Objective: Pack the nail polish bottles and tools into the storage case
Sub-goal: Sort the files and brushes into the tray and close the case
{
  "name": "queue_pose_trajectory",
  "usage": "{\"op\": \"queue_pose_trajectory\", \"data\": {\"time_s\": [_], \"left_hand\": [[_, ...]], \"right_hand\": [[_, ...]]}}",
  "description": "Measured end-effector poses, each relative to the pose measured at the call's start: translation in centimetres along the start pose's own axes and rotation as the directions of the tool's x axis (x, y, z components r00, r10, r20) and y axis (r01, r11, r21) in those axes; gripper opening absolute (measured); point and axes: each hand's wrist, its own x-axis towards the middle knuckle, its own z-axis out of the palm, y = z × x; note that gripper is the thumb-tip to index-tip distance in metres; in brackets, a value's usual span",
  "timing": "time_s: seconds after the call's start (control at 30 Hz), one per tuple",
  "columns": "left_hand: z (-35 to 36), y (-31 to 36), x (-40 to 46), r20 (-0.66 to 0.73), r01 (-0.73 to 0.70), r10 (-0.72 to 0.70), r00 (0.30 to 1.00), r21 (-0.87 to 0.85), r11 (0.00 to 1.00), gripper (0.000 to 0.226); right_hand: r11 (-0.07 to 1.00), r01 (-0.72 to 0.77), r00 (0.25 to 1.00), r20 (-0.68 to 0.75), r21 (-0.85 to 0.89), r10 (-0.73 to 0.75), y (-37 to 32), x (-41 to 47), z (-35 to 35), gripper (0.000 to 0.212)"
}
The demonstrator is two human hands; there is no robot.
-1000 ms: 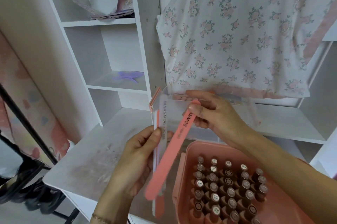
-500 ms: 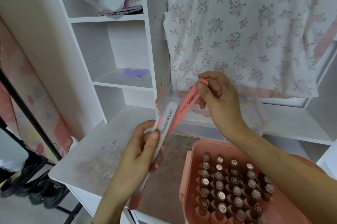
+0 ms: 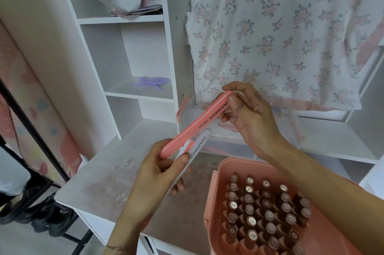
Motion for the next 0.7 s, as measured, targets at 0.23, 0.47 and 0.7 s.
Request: {"op": "queue_pose_trajectory", "data": {"time_s": [0.23,0.47,0.7], "left_hand": [[0.2,-0.1,-0.1,-0.036,0.05,-0.049,0.998,0.032,0.998,0.026],[0.6,1.0,-0.3,0.148,0.105,-0.087,0.985,-0.112,0.988,0.033],[-0.3,1.7,-0.2,0.293,0.086,-0.078,0.953,-0.015,0.996,0.017]], "right_hand": [[0.998,-0.051,0.999,0.021,0.044,0.05,-0.2,0.6,-0.3,0.017],[0.985,-0.142,0.99,0.005,-0.101,0.143,0.3,1.3,0.8,0.03],[0.983,-0.122,0.987,0.088,-0.136,0.135,-0.3,1.5,0.9,0.029]]}}
